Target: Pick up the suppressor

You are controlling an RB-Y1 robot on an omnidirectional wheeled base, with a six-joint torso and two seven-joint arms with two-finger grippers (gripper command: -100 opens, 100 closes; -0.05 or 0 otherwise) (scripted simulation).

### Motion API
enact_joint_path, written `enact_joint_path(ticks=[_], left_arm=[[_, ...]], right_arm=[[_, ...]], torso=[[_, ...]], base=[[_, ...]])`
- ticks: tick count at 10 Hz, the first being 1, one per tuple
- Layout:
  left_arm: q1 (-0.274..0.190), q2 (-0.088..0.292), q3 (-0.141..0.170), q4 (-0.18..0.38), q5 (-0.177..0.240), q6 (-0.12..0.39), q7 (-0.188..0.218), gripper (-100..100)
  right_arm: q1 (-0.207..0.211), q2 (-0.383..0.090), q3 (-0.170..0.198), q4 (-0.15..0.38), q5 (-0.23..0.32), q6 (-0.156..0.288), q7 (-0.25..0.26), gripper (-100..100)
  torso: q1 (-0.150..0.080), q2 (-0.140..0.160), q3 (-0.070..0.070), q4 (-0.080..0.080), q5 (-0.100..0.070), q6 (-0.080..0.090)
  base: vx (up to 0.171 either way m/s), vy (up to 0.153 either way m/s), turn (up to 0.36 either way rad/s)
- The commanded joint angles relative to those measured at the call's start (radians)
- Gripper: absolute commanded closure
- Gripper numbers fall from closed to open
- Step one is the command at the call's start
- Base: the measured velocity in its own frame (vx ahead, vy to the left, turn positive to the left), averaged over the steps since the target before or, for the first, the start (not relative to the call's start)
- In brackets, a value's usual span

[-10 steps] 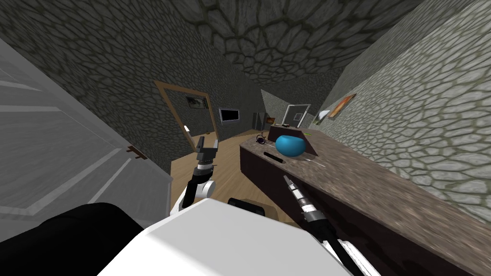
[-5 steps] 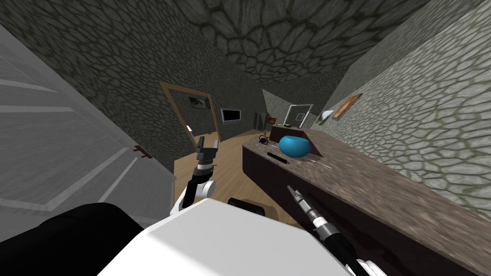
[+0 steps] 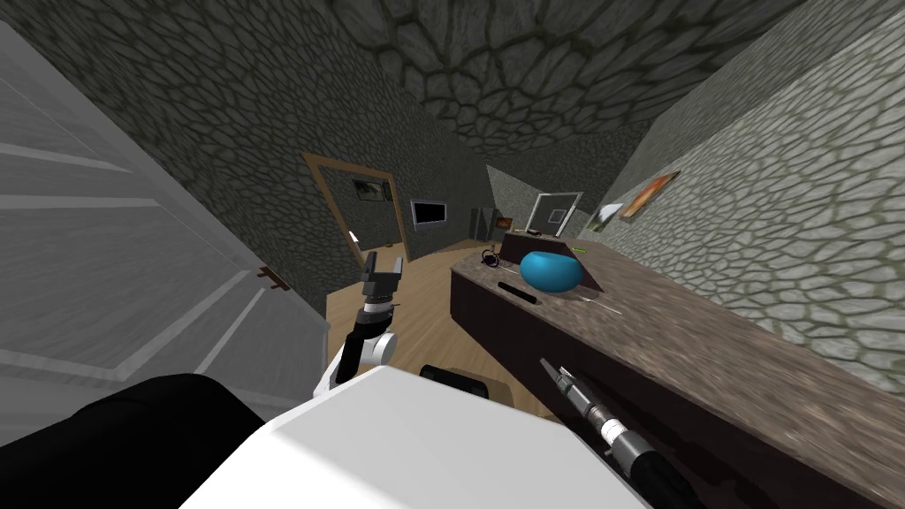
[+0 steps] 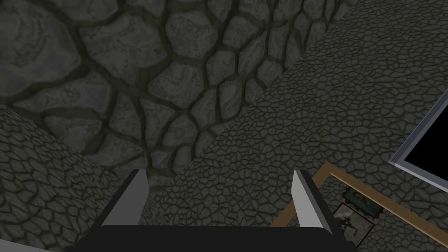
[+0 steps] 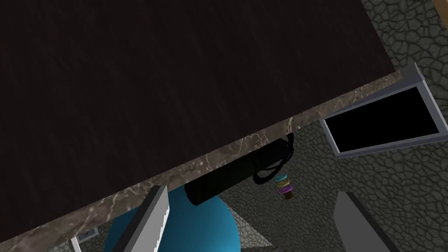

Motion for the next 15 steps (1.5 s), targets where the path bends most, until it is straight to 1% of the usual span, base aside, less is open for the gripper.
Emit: enact_joint_path(ticks=[1,2,3,4,5,6,7,8,9,10,11,12,13,14,15], left_arm=[[0.000,0.000,0.000,0.000,0.000,0.000,0.000,0],[0.000,0.000,0.000,0.000,0.000,0.000,0.000,0],[0.000,0.000,0.000,0.000,0.000,0.000,0.000,0],[0.000,0.000,0.000,0.000,0.000,0.000,0.000,0],[0.000,0.000,0.000,0.000,0.000,0.000,0.000,0],[0.000,0.000,0.000,0.000,0.000,0.000,0.000,0],[0.000,0.000,0.000,0.000,0.000,0.000,0.000,0],[0.000,0.000,0.000,0.000,0.000,0.000,0.000,0],[0.000,0.000,0.000,0.000,0.000,0.000,0.000,0],[0.000,0.000,0.000,0.000,0.000,0.000,0.000,0],[0.000,0.000,0.000,0.000,0.000,0.000,0.000,0],[0.000,0.000,0.000,0.000,0.000,0.000,0.000,0],[0.000,0.000,0.000,0.000,0.000,0.000,0.000,0],[0.000,0.000,0.000,0.000,0.000,0.000,0.000,0],[0.000,0.000,0.000,0.000,0.000,0.000,0.000,0]], right_arm=[[0.013,-0.050,0.011,0.050,0.016,-0.008,0.015,-100],[0.013,-0.080,0.011,0.064,0.016,-0.008,0.015,-100],[0.021,-0.109,0.022,0.107,0.032,-0.010,0.028,-100],[0.021,-0.136,0.022,0.113,0.032,-0.010,0.028,-100],[0.029,-0.166,0.034,0.136,0.049,-0.013,0.042,-100],[0.029,-0.190,0.034,0.160,0.049,-0.013,0.042,-100],[0.036,-0.226,0.044,0.183,0.066,-0.017,0.054,-100],[0.036,-0.242,0.044,0.206,0.066,-0.017,0.054,-100],[0.042,-0.271,0.055,0.249,0.083,-0.022,0.067,-100],[0.042,-0.292,0.055,0.249,0.083,-0.022,0.067,-100],[0.047,-0.329,0.065,0.287,0.101,-0.027,0.078,-100],[0.047,-0.339,0.065,0.291,0.101,-0.027,0.078,-100],[0.052,-0.374,0.074,0.330,0.119,-0.034,0.089,-100],[0.052,-0.384,0.074,0.330,0.119,-0.034,0.089,-100],[0.056,-0.423,0.083,0.367,0.138,-0.040,0.100,-100]], torso=[[0.000,0.000,0.000,0.000,0.000,0.000],[0.001,0.000,0.000,0.000,0.000,0.000],[0.000,-0.001,0.000,0.000,0.000,0.000],[0.001,-0.001,-0.001,0.000,0.000,0.000],[0.000,-0.001,-0.001,0.000,0.000,0.000],[0.001,-0.002,-0.001,0.000,0.000,0.000],[0.000,-0.002,-0.001,0.000,0.000,0.000],[0.000,-0.002,-0.001,0.000,0.000,0.000],[-0.001,-0.002,-0.001,0.000,0.000,0.000],[0.000,-0.003,-0.002,-0.001,0.000,-0.001],[0.000,-0.003,-0.002,-0.001,0.000,0.000],[-0.001,-0.003,-0.002,-0.001,0.000,0.000],[-0.001,-0.003,-0.002,-0.001,0.000,0.000],[0.001,-0.005,-0.003,-0.001,0.000,-0.001],[0.000,-0.004,-0.002,-0.001,0.000,0.000]], base=[[0.013,0.104,0.064],[0.014,0.084,0.024],[0.021,0.098,0.075],[0.015,0.086,0.039],[0.032,0.100,0.095],[0.034,0.083,0.038],[0.034,0.089,0.097],[0.029,0.069,0.052],[0.044,0.090,0.093],[0.044,0.076,0.057],[0.055,0.076,0.109],[0.053,0.069,0.056],[0.076,0.092,0.114],[0.066,0.071,0.068],[0.072,0.073,0.131]])
